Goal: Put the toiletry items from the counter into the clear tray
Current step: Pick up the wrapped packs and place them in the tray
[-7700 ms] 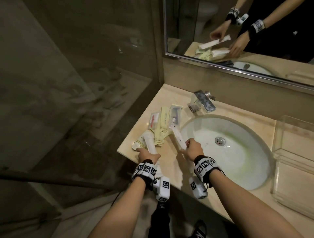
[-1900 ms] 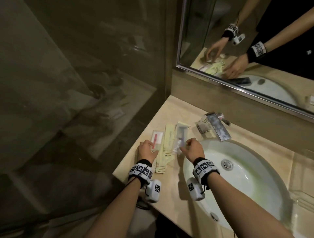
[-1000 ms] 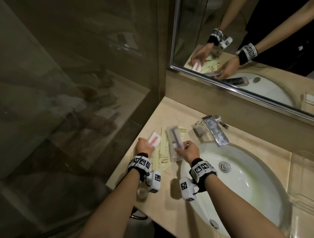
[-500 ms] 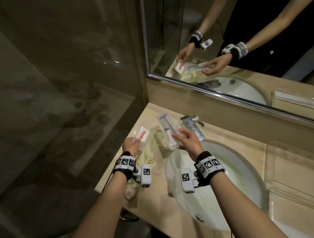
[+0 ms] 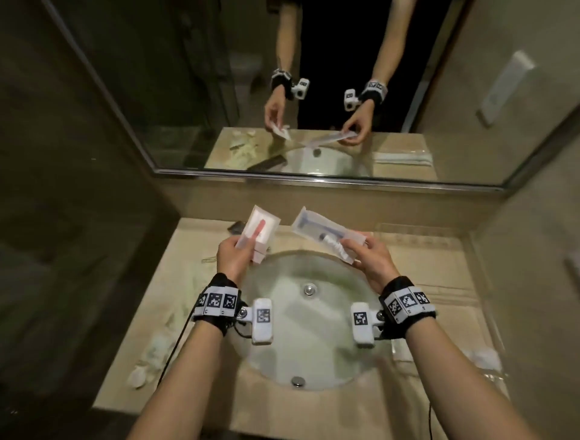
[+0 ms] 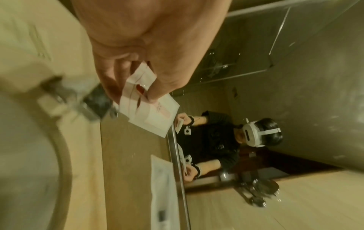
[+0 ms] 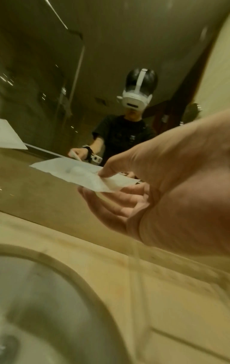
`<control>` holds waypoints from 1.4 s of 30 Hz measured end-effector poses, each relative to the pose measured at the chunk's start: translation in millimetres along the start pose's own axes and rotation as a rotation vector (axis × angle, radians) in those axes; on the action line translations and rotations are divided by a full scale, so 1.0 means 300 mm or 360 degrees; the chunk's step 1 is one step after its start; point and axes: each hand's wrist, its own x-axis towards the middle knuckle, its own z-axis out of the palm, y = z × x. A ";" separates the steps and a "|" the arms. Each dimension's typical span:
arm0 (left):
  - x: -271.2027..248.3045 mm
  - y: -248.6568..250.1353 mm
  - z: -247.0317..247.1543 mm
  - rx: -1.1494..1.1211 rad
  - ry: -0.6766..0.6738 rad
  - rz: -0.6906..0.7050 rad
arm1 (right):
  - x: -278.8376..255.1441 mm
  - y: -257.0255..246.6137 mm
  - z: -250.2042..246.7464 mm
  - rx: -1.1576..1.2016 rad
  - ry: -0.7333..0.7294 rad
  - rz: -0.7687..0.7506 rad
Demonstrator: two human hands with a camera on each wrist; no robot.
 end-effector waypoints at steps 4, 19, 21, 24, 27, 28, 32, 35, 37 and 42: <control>-0.097 -0.003 0.272 -0.0032 -0.0252 0.0016 | -0.078 0.042 -0.329 0.0017 0.0282 0.0060; -0.326 -0.208 0.803 0.0393 -0.0646 -0.0088 | -0.116 0.415 -0.866 -0.0610 0.0921 0.0553; -0.336 -0.225 0.815 0.0429 -0.0645 -0.0086 | -0.119 0.417 -0.866 -0.0965 0.0889 0.0508; -0.353 -0.239 0.824 0.0451 -0.0648 -0.0102 | -0.126 0.417 -0.837 -0.1624 0.0810 0.0347; -0.367 -0.245 0.833 0.0478 -0.0633 -0.0120 | -0.114 0.427 -0.788 -0.1810 0.0620 0.0144; -0.372 -0.249 0.835 0.0485 -0.0628 -0.0129 | -0.111 0.434 -0.766 -0.1774 0.0534 0.0099; -0.379 -0.270 0.848 0.0539 -0.0622 -0.0144 | -0.096 0.475 -0.690 -0.1874 0.0357 0.0029; -0.373 -0.287 0.852 0.0576 -0.0631 -0.0132 | -0.095 0.492 -0.676 -0.2013 0.0433 0.0061; -0.369 -0.296 0.854 0.0566 -0.0633 -0.0133 | -0.095 0.496 -0.688 -0.1993 0.0486 0.0091; -0.376 -0.303 0.864 0.0580 -0.0691 -0.0089 | -0.103 0.499 -0.728 -0.1964 0.0561 0.0139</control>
